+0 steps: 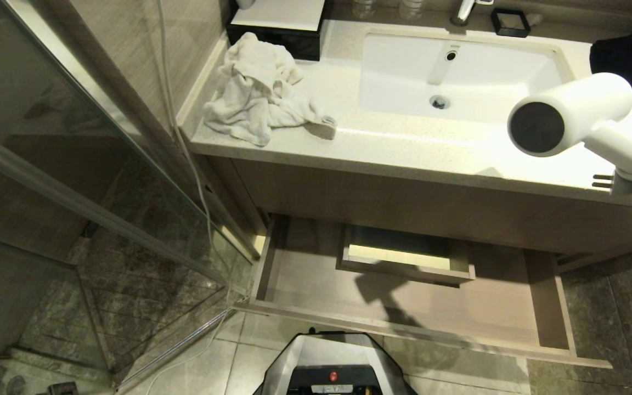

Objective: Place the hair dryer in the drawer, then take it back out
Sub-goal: Put it into the drawer

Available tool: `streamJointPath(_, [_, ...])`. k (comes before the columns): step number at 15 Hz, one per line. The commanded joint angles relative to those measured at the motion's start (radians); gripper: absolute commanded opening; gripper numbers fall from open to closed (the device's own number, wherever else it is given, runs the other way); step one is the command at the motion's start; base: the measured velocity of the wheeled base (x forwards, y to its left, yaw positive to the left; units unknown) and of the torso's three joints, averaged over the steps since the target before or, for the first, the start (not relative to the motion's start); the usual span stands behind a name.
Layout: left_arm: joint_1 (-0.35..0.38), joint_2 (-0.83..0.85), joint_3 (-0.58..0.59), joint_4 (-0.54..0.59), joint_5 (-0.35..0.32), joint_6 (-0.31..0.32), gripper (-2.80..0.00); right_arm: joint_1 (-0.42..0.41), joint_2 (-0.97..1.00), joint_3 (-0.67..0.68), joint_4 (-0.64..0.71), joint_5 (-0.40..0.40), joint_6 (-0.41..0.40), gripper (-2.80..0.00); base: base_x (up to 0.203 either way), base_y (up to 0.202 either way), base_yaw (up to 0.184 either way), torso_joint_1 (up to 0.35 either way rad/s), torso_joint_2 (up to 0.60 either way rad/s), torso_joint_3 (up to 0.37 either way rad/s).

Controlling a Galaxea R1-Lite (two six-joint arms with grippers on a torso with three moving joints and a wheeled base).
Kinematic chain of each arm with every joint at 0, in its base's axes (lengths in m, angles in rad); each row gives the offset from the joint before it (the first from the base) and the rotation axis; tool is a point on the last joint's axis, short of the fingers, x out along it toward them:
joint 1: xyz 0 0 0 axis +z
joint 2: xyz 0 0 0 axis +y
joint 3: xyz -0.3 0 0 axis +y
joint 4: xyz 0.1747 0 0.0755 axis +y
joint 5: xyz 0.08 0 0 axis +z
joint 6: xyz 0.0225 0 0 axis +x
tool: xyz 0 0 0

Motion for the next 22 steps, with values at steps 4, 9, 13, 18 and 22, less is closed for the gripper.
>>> streamJointPath(4, [0.000, 0.000, 0.001, 0.001, 0.000, 0.000, -2.80, -0.018, -0.006, 0.007, 0.020, 0.001, 0.000, -2.80, 0.000, 0.000, 0.000, -0.027, 0.08, 0.039])
streamJointPath(9, [0.000, 0.000, -0.001, 0.000, 0.000, 0.000, -2.80, -0.043, -0.034, 0.031, 0.048, 0.001, 0.001, -2.80, 0.000, 0.000, 0.000, -0.165, 0.31, 0.135])
streamJointPath(13, [0.000, 0.000, -0.001, 0.000, 0.000, 0.000, -2.80, -0.058, -0.051, 0.042, 0.072, 0.001, 0.002, -2.80, 0.000, 0.000, 0.000, -0.170, 0.31, 0.138])
streamJointPath(18, [0.000, -0.001, 0.000, 0.001, 0.000, 0.000, -2.80, -0.094, -0.083, 0.067, 0.093, 0.003, 0.002, -2.80, 0.000, 0.000, 0.000, -0.183, 0.32, 0.135])
streamJointPath(22, [0.000, -0.002, 0.001, 0.001, 0.000, 0.000, -2.80, -0.142, -0.118, 0.086, 0.140, 0.003, 0.000, -2.80, 0.000, 0.000, 0.000, -0.193, 0.33, 0.140])
